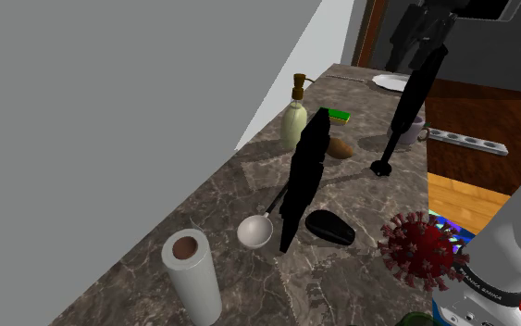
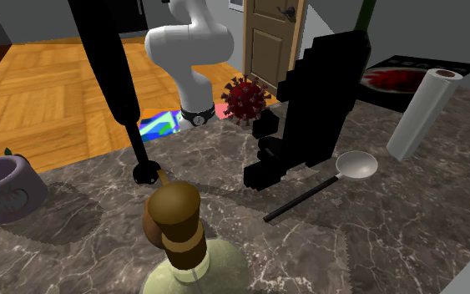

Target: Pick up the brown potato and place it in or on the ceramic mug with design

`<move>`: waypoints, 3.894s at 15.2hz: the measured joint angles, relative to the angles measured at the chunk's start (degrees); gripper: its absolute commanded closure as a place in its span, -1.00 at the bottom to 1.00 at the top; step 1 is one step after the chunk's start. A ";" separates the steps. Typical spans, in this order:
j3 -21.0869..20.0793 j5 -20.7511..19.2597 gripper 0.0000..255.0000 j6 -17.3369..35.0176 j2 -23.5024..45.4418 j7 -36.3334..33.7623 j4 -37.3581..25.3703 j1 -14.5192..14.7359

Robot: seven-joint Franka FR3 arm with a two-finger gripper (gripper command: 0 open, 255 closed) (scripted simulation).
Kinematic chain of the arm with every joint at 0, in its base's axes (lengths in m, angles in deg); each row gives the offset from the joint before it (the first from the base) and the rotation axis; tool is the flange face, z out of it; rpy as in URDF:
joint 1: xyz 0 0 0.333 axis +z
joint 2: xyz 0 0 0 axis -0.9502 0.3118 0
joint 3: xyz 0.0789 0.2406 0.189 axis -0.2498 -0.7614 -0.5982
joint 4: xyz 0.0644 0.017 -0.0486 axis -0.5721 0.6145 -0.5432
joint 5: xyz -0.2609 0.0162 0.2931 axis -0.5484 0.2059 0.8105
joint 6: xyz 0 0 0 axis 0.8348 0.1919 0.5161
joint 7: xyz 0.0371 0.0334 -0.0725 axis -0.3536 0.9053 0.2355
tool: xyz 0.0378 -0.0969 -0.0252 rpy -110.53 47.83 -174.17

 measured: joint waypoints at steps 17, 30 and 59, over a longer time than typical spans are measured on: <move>1.64 -7.88 -1.00 28.78 15.60 8.81 14.39 -1.73; 2.51 -14.83 -1.00 49.61 35.84 10.73 14.97 -4.30; 2.67 -14.56 1.00 47.69 35.20 11.36 13.57 -4.33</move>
